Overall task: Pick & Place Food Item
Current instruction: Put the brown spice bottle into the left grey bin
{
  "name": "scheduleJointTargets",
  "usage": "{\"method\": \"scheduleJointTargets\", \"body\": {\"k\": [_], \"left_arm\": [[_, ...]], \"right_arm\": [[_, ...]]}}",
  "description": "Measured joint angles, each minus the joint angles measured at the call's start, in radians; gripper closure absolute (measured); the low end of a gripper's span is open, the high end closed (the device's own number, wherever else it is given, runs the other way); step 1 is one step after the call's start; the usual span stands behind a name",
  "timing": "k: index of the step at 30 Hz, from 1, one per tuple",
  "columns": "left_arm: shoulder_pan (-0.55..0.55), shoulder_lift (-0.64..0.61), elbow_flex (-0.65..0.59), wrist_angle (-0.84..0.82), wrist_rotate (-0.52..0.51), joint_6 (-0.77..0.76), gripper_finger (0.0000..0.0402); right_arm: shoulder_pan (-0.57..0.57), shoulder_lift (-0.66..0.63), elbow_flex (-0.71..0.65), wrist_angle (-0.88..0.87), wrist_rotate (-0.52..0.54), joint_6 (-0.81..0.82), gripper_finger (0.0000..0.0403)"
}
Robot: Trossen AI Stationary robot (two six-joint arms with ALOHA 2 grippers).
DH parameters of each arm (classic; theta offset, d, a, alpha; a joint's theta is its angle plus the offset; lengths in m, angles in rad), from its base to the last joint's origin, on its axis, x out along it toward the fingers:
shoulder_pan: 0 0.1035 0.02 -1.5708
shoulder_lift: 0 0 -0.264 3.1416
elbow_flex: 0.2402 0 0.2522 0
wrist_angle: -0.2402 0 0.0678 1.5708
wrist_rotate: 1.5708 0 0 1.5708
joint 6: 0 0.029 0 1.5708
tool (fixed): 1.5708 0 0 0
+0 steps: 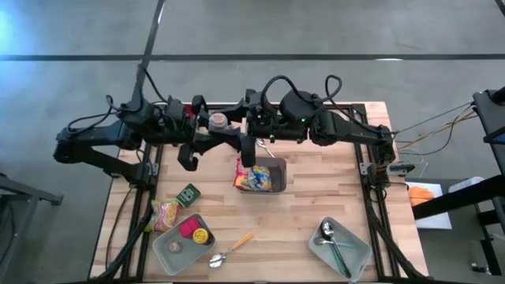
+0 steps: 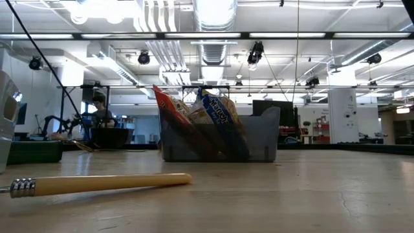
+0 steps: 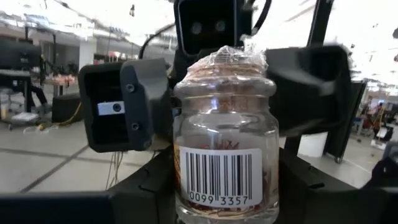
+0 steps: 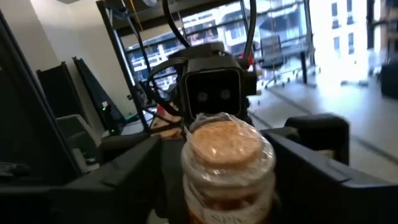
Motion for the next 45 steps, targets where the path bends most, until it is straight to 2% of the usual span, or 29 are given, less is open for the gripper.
{"method": "scheduleJointTargets", "body": {"k": [3, 7, 20, 29, 37, 45], "left_arm": [[0.0, 0.002, -0.001, -0.011, -0.006, 0.0, 0.0226], [0.0, 0.002, -0.002, -0.01, -0.013, 0.008, 0.0226], [0.001, -0.011, 0.0, 0.047, -0.008, 0.014, 0.0226], [0.002, -0.011, 0.0, 0.043, -0.01, 0.015, 0.0226], [0.002, -0.03, -0.001, 0.012, 0.025, 0.028, 0.0226], [0.005, -0.037, -0.001, 0.019, 0.026, 0.03, 0.0226]], "right_arm": [[0.0, 0.0, 0.0, -0.023, -0.001, 0.045, 0.0096], [0.0, 0.0, 0.001, -0.03, 0.013, 0.048, 0.0064], [0.001, 0.004, -0.002, -0.07, 0.08, 0.024, 0.0059], [0.002, 0.004, -0.002, -0.039, 0.1, -0.029, 0.0101], [0.004, -0.026, 0.0, -0.039, 0.089, -0.006, 0.0042], [0.003, -0.031, 0.0, -0.044, 0.096, -0.006, 0.0036]]}}
